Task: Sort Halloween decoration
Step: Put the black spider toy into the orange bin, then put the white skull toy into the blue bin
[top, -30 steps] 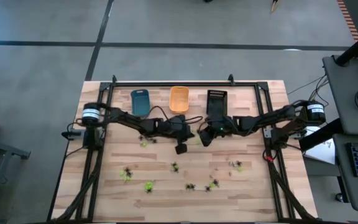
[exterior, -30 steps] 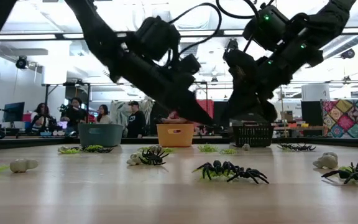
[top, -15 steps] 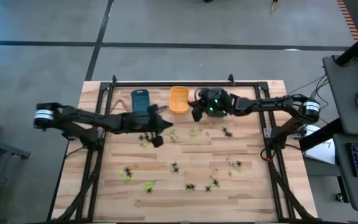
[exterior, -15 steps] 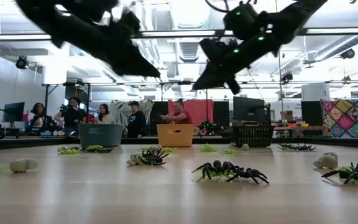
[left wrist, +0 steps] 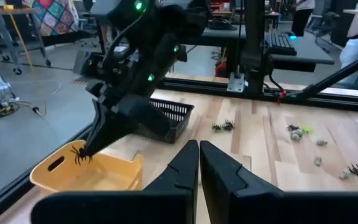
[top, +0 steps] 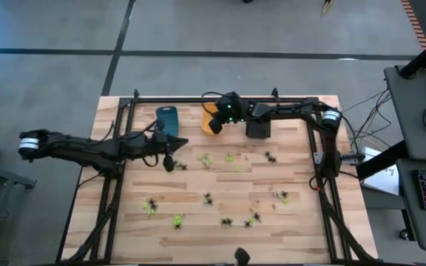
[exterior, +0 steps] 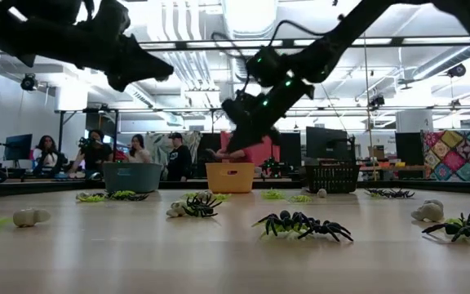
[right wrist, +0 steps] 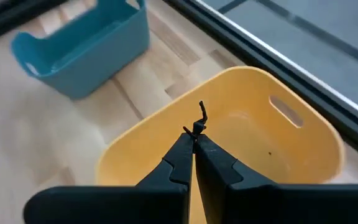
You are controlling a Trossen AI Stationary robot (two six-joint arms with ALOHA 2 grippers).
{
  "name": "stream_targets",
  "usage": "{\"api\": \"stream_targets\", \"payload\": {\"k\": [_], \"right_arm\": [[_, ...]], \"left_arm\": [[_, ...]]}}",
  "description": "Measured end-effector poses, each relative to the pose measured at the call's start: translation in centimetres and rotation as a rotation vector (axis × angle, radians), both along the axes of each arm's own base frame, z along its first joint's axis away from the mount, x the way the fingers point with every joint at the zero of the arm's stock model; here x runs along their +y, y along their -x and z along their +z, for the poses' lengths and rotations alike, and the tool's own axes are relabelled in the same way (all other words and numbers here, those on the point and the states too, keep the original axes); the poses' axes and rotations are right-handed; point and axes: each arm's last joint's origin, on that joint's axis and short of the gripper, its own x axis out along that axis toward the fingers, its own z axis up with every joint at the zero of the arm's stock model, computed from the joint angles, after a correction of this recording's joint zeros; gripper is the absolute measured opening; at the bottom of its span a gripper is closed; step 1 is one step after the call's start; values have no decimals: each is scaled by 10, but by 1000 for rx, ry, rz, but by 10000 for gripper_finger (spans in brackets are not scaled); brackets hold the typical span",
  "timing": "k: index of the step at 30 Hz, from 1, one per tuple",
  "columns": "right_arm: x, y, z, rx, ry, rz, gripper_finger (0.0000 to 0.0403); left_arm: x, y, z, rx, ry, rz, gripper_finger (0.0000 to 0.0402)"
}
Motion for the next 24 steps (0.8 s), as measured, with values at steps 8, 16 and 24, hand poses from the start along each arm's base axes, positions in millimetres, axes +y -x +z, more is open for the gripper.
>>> {"api": "stream_targets", "payload": {"k": [8,16,24], "right_arm": [[-6,-10,-6,56,-43,-12,23],[-5,-9,-3,58,-45,-14,24],[12,-1,26,81,-15,47,22]], "left_arm": [[0,1,-3,-6,-1,1,0],[0,-2,-6,1,28,5,0],[0,-5,-11,13,80,11,0]]}}
